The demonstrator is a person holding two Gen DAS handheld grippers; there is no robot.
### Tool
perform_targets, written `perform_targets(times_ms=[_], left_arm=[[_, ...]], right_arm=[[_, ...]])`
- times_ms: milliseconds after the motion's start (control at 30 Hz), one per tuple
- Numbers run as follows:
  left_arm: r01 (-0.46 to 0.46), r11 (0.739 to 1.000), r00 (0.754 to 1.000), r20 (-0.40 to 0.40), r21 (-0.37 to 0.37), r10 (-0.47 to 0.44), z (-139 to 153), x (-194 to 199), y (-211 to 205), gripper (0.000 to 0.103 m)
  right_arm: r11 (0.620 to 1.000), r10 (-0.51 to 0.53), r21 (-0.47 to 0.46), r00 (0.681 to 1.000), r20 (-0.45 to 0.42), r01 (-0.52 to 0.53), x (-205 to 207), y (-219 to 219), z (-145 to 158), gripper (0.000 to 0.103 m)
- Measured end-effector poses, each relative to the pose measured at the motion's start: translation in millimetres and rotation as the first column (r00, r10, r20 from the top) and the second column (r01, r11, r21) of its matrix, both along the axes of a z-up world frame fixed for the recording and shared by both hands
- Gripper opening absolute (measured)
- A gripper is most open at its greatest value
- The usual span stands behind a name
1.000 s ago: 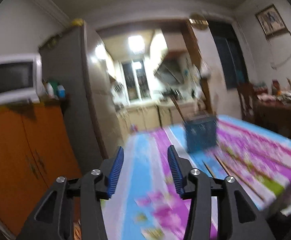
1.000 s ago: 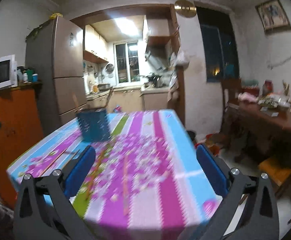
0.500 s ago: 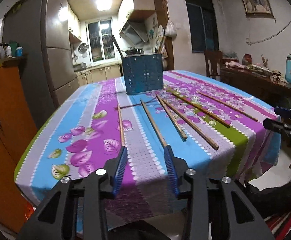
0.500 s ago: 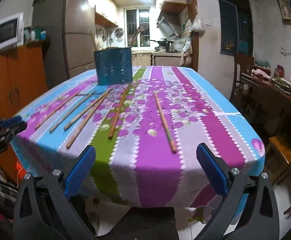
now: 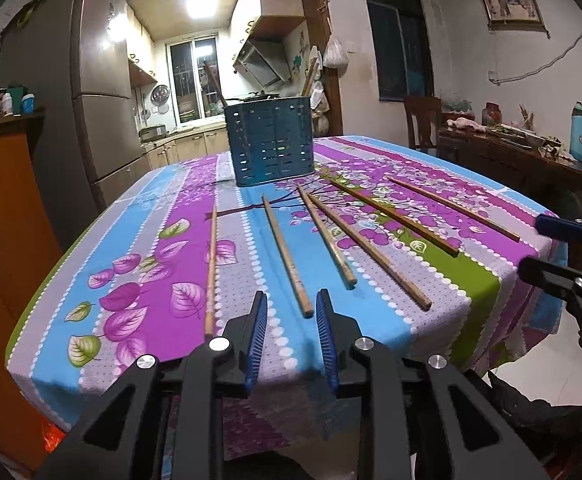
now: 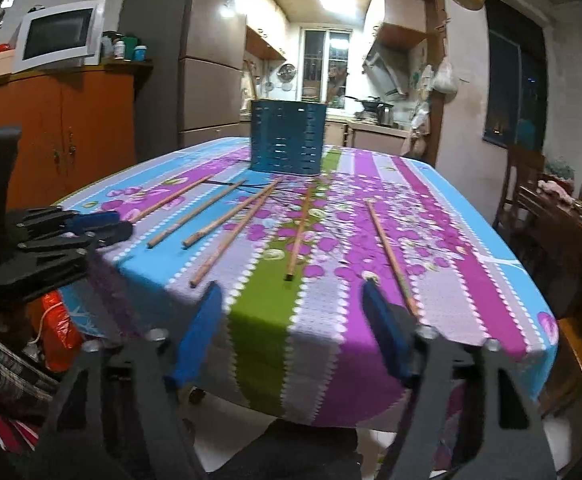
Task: Organize utensils
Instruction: 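Move both open tools back toward the remaining chopsticks, then close the left tool on a bamboo chopstick while the right tool grasps another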
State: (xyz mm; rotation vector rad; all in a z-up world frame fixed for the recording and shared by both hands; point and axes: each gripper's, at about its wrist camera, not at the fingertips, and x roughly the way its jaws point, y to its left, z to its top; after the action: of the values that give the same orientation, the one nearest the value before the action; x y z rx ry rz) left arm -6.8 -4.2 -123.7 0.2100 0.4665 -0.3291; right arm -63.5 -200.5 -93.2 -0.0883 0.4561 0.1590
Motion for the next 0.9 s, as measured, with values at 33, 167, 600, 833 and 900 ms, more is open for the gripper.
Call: perform_targets(times_ms=[33,167,600,833,900], left_arm=[[0.006,1.0,1.0,0.002,0.004,-0.006,-1,0,-2,0.027],[0.033,0.999,0.999,0.0,0.016,-0.033,-9,1,-5,0.027],[0.061,0.998,0.998,0.009,-0.006,-0.061,-22,13,3,0.027],[0.088,0.996,0.996,0.03,-0.021,-0.088,-21,14,12,0.027],[0.075,0.997,0.997,0.03,-0.013,-0.074,-21,15,14,0.027]], right_arm=[[1.0,0.018,-0.001,1.0,0.0,-0.018,1,4,1,0.046],[0.994,0.094,-0.058,0.995,0.024,-0.093,6,34,2,0.022],[0.992,0.093,-0.074,0.992,-0.091,-0.099,50,74,-21,0.013],[0.996,0.086,-0.013,0.99,-0.115,-0.088,52,68,-21,0.007],[0.997,0.081,0.005,0.99,-0.117,-0.081,52,65,-21,0.006]])
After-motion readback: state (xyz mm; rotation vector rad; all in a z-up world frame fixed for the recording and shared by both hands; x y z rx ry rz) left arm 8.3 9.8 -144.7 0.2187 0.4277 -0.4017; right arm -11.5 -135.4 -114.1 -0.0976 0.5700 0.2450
